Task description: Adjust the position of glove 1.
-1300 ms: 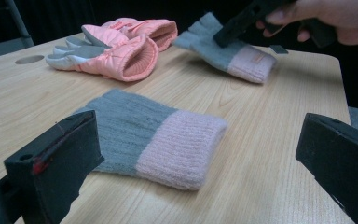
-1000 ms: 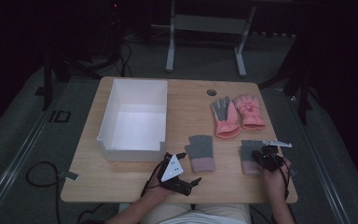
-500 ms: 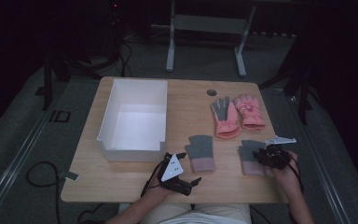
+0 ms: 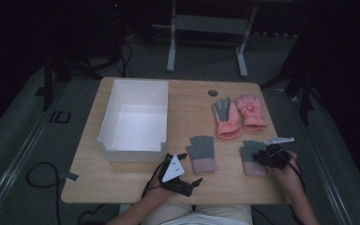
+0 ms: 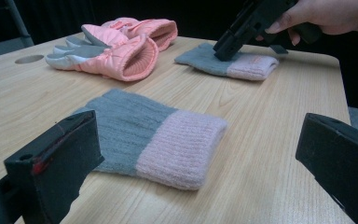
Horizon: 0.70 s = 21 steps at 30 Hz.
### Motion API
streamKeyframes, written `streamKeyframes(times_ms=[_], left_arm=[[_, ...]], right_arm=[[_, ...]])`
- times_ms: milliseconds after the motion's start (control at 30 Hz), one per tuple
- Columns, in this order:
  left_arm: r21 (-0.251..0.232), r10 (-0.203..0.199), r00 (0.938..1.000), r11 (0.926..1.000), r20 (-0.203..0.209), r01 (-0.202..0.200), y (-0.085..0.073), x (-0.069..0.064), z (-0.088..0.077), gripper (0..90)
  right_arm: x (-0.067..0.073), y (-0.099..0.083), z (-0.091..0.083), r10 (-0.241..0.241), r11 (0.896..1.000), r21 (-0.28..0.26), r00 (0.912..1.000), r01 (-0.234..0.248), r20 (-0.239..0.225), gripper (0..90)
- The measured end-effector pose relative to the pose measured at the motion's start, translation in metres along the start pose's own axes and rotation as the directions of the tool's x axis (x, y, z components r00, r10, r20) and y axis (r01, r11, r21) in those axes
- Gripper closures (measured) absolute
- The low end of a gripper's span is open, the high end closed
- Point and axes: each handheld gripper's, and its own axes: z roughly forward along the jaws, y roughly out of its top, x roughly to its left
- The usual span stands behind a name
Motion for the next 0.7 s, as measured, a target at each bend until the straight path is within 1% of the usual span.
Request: streamKeyframes(times_ms=[167, 233, 267, 333, 433, 467, 500, 533, 667, 700], left_arm=[[0.0, 0.0, 1.0, 1.0, 0.0, 0.0, 0.0, 0.0, 0.0, 0.0], [0.001, -0.001, 1.0, 1.0, 0.0, 0.001, 0.0, 0.0, 0.0, 0.0], [0.001, -0.001, 1.0, 1.0, 0.0, 0.001, 0.0, 0.0, 0.0, 0.0], [0.0, -0.001, 1.0, 1.0, -0.002, 0.001, 0.0, 0.0, 0.0, 0.0], [0.0, -0.002, 1.0, 1.0, -0.001, 0.002, 0.0, 0.0, 0.0, 0.0], [0.0, -0.002, 1.0, 1.0, -0.001, 0.002, 0.0, 0.0, 0.0, 0.0], [0.0, -0.001, 1.0, 1.0, -0.002, 0.001, 0.0, 0.0, 0.0, 0.0], [0.0, -0.001, 1.0, 1.0, -0.002, 0.001, 0.0, 0.0, 0.0, 0.0], [0.0, -0.001, 1.0, 1.0, -0.001, 0.001, 0.0, 0.0, 0.0, 0.0], [0.0, -0.001, 1.0, 1.0, -0.001, 0.001, 0.0, 0.0, 0.0, 0.0]], right_arm=[[0.004, -0.001, 0.001, 0.022, 1.0, -0.007, 0.9993, -0.022, 0.03, 75.7], [0.006, 0.0, 0.002, 0.021, 1.0, -0.008, 0.9989, -0.021, 0.042, 80.3], [0.006, 0.0, 0.002, 0.021, 1.0, -0.008, 0.9989, -0.021, 0.042, 80.3], [0.009, 0.001, 0.003, 0.031, 0.999, -0.009, 0.9976, -0.031, 0.061, 83.0], [0.008, 0.002, 0.001, 0.059, 0.998, -0.009, 0.9968, -0.058, 0.054, 84.4], [0.008, 0.002, 0.001, 0.059, 0.998, -0.009, 0.9968, -0.058, 0.054, 84.4], [0.008, 0.003, -0.004, 0.073, 0.997, -0.015, 0.996, -0.073, 0.051, 84.9], [0.008, 0.004, -0.006, 0.076, 0.997, -0.022, 0.9958, -0.075, 0.051, 84.9], [0.011, 0.014, -0.024, 0.074, 0.995, -0.07, 0.9955, -0.07, 0.06, 85.0], [0.011, 0.014, -0.024, 0.074, 0.995, -0.07, 0.9955, -0.07, 0.06, 85.0]])
